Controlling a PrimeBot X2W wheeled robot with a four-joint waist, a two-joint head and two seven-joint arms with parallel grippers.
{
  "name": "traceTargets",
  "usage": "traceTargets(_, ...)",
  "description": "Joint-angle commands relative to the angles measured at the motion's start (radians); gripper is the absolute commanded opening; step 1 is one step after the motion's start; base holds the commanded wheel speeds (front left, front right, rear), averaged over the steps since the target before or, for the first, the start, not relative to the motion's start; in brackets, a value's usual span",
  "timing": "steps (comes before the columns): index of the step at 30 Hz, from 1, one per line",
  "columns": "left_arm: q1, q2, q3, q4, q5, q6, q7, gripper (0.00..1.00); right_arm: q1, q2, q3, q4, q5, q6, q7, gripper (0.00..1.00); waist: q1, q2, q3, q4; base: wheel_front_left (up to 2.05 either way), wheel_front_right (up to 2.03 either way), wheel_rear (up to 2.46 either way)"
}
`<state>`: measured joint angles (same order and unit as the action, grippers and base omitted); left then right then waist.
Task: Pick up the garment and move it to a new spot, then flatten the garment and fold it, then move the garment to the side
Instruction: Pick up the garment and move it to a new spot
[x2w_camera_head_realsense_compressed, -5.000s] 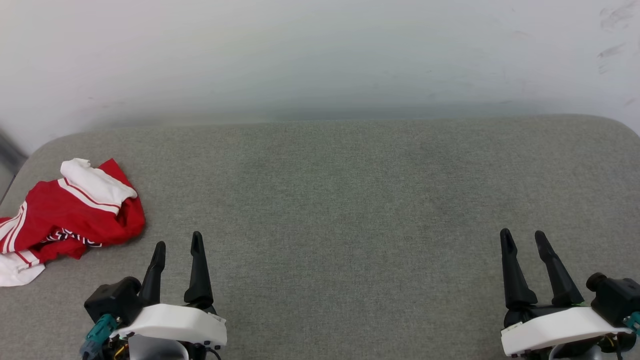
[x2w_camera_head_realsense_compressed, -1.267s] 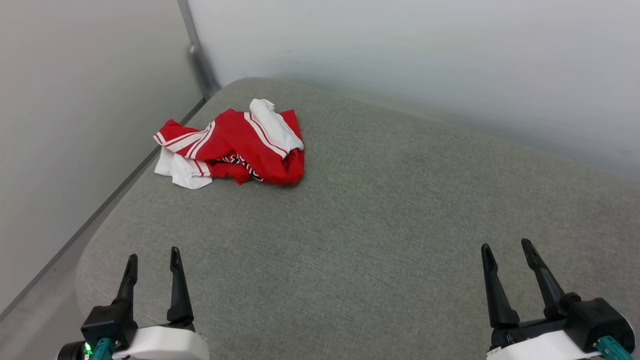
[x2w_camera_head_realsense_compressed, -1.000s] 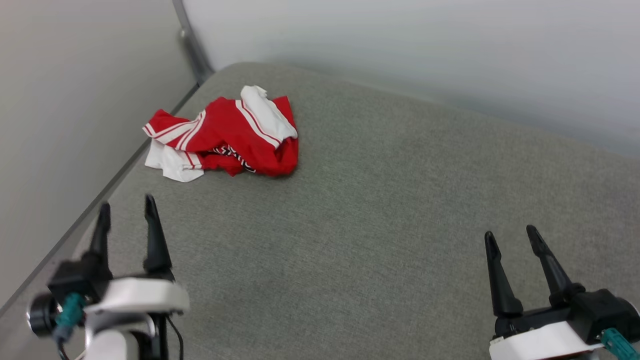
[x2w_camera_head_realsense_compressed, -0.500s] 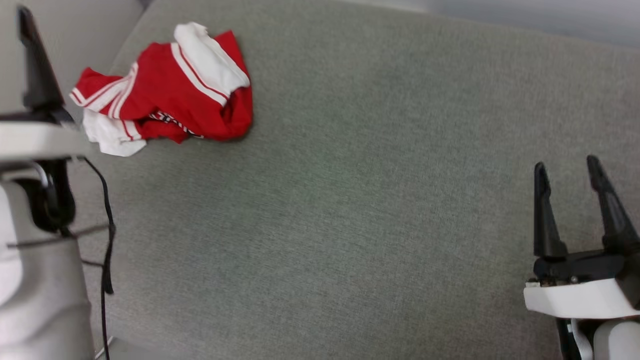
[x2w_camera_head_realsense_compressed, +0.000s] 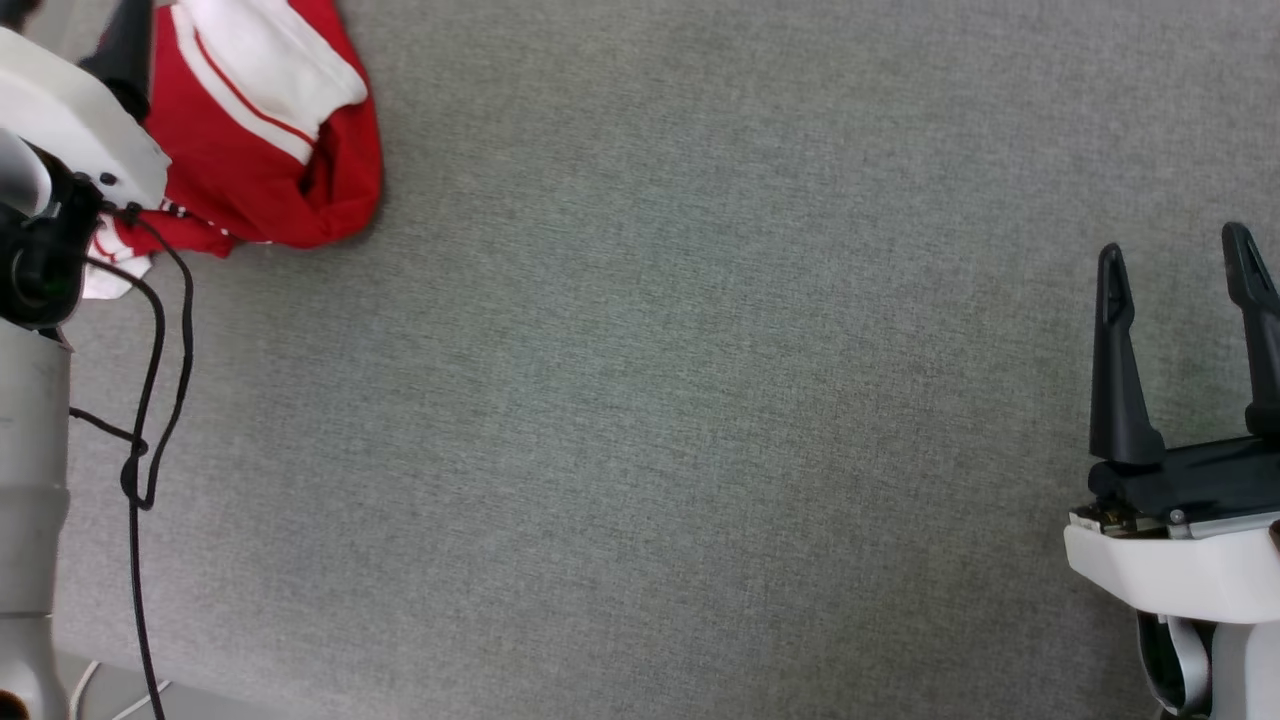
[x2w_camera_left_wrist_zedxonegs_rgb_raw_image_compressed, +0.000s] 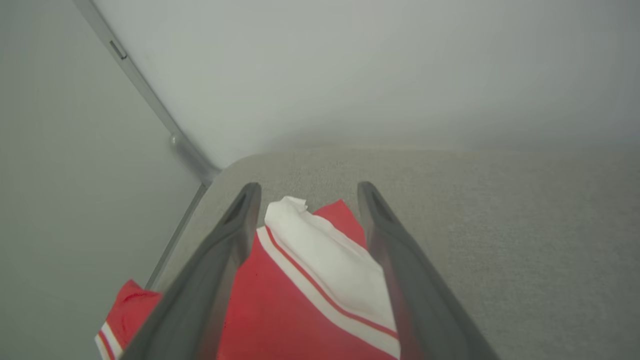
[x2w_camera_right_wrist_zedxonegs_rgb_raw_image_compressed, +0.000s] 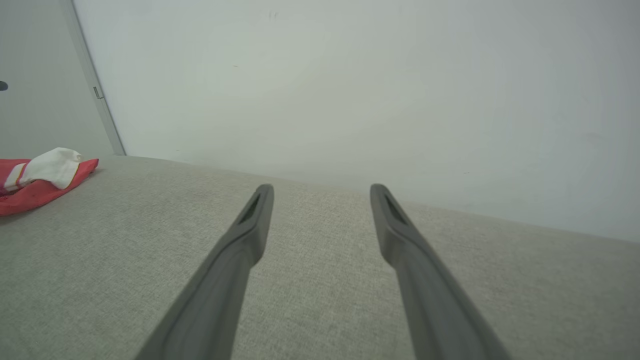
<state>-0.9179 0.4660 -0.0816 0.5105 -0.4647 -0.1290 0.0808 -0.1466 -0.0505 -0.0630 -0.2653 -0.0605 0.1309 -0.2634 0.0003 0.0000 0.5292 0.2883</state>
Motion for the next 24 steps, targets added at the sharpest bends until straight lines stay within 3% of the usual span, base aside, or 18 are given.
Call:
traceTargets(1,-0.02,0.028,-0.041,0.015,-0.048,0.0,0.089,1.0,-0.022,0.001,0.004,-0.012,-0.007,0.0,-0.002,1.0,-0.0003,0.0,0.02,-0.015,0.0,0.0,0.0)
traceTargets(7,-0.065,0.098,-0.164,0.036,-0.216,0.0,0.398,1.0,-0.037,-0.003,0.015,-0.024,-0.015,0.0,-0.002,1.0,-0.0003,0.0,0.057,-0.035,0.0,0.0,0.0)
traceTargets(11,-0.072,0.116,-0.214,0.061,-0.307,0.0,0.568,1.0,-0.047,-0.007,0.02,-0.027,-0.02,0.0,-0.002,1.0,-0.0003,0.0,0.08,-0.047,0.0,0.0,0.0)
traceTargets(16,-0.061,0.115,-0.266,0.112,-0.356,0.0,0.701,1.0,-0.062,-0.007,0.027,-0.022,-0.018,0.0,-0.002,1.0,-0.0003,0.0,0.103,-0.065,0.0,0.0,0.0)
traceTargets(21,-0.023,0.089,-0.327,0.158,-0.386,-0.001,0.739,1.0,-0.064,-0.006,0.028,-0.012,-0.011,0.0,-0.002,1.0,-0.0003,0.0,0.109,-0.075,0.0,0.0,0.0)
traceTargets(22,-0.02,0.087,-0.336,0.162,-0.391,-0.001,0.736,0.71,-0.064,-0.006,0.027,-0.01,-0.01,0.0,-0.002,1.0,-0.0003,0.0,0.107,-0.075,0.0,0.0,0.0)
traceTargets(23,-0.022,0.093,-0.346,0.166,-0.39,-0.001,0.731,0.0,-0.063,-0.005,0.027,-0.006,-0.009,0.0,-0.002,1.0,-0.0003,0.0,0.104,-0.075,0.0,0.0,0.0)
traceTargets(24,-0.027,0.102,-0.354,0.168,-0.387,-0.001,0.722,0.0,-0.063,-0.005,0.027,-0.002,-0.007,0.0,-0.002,1.0,-0.0003,0.0,0.098,-0.074,0.0,0.0,0.0)
